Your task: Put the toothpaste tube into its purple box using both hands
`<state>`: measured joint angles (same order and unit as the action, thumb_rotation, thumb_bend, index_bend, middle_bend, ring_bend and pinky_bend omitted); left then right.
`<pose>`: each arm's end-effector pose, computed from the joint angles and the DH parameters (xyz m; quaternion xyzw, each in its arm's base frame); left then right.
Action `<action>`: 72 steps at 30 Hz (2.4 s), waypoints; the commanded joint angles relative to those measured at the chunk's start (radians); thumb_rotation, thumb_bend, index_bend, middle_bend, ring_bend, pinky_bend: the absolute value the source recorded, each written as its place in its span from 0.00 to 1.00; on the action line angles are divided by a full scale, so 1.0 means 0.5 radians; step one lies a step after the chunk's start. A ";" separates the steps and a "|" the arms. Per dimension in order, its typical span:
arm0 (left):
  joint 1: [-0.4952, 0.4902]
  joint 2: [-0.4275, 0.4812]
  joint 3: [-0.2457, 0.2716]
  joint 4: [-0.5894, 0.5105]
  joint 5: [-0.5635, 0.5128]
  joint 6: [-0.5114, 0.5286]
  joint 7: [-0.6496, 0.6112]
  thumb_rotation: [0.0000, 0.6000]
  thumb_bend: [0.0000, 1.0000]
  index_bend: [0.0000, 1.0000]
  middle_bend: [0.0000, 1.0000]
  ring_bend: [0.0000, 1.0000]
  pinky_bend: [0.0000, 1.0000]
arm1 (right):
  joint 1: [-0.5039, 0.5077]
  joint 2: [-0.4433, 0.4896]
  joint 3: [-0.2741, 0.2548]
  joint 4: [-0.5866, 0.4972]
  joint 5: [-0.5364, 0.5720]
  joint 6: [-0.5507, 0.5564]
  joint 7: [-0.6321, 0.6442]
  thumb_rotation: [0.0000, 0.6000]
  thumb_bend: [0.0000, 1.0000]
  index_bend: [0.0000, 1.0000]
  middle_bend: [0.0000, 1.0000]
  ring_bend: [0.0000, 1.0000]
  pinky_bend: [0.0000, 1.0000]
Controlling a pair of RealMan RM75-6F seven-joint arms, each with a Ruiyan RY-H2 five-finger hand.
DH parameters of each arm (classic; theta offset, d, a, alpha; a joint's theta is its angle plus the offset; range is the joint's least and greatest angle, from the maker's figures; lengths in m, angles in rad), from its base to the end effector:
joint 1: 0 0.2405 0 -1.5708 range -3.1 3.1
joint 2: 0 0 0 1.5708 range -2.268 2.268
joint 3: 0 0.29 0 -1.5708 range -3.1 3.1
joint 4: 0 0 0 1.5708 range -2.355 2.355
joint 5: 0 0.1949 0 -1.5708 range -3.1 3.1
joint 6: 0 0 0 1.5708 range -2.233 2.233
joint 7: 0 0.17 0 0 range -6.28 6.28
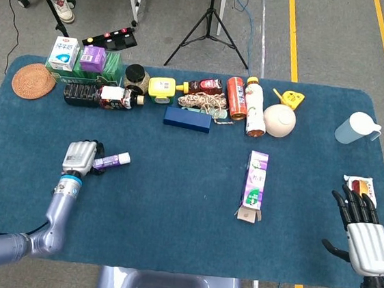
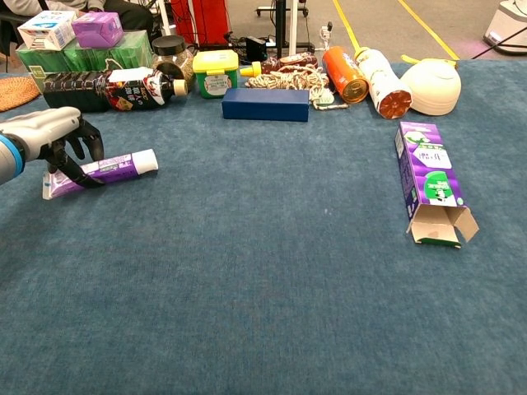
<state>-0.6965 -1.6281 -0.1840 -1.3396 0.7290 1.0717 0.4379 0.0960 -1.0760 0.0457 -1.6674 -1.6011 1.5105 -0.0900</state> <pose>-0.2526 0.3967 -0.0067 -0.6235 -0.4840 -0.2928 0.5397 -0.3076 -0.2092 0.1941 0.6358 -0.3306 0.3948 0.5750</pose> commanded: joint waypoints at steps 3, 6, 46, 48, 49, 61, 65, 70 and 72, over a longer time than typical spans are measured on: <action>0.042 0.065 -0.012 -0.044 0.107 -0.001 -0.098 1.00 0.26 0.57 0.40 0.33 0.61 | 0.001 -0.003 -0.002 0.002 0.000 -0.003 -0.006 1.00 0.00 0.03 0.00 0.00 0.01; 0.068 0.121 -0.018 -0.084 0.167 -0.006 -0.161 1.00 0.26 0.57 0.40 0.33 0.61 | 0.002 -0.007 -0.004 0.003 0.000 -0.008 -0.014 1.00 0.00 0.03 0.00 0.00 0.01; 0.304 1.231 -0.133 -0.955 0.572 0.020 -0.604 1.00 0.27 0.57 0.40 0.33 0.61 | 0.942 -0.565 -0.059 1.321 -0.638 -0.520 0.442 1.00 0.00 0.03 0.03 0.04 0.21; 0.308 1.228 -0.128 -0.926 0.563 0.008 -0.624 1.00 0.27 0.57 0.40 0.33 0.61 | 1.009 -0.623 -0.070 1.381 -0.664 -0.559 0.436 1.00 0.00 0.03 0.03 0.04 0.22; 0.309 1.225 -0.126 -0.912 0.562 0.001 -0.636 1.00 0.27 0.57 0.40 0.33 0.61 | 1.031 -0.646 -0.069 1.400 -0.660 -0.575 0.427 1.00 0.00 0.03 0.03 0.04 0.22; 0.327 1.217 -0.115 -0.795 0.584 -0.044 -0.767 1.00 0.27 0.57 0.40 0.33 0.61 | 1.086 -0.801 -0.149 1.427 -0.591 -0.633 0.369 1.00 0.00 0.03 0.03 0.04 0.22; 0.331 1.220 -0.115 -0.786 0.595 -0.045 -0.789 1.00 0.26 0.57 0.40 0.33 0.61 | 1.096 -0.839 -0.149 1.364 -0.558 -0.629 0.353 1.00 0.00 0.03 0.02 0.04 0.22; 0.333 1.210 -0.113 -0.768 0.591 -0.065 -0.827 1.00 0.26 0.57 0.40 0.33 0.61 | 1.139 -0.974 -0.077 1.240 -0.448 -0.697 0.292 1.00 0.00 0.03 0.02 0.04 0.22; 0.333 1.208 -0.112 -0.756 0.592 -0.072 -0.835 1.00 0.27 0.57 0.40 0.33 0.61 | 1.159 -1.036 -0.050 1.234 -0.407 -0.744 0.229 1.00 0.00 0.03 0.02 0.04 0.22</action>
<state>-0.5302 -1.0233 -0.2405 -1.7195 1.0252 1.0372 0.0220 0.6616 -1.5613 0.0022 -1.0380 -1.8292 1.1641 0.0548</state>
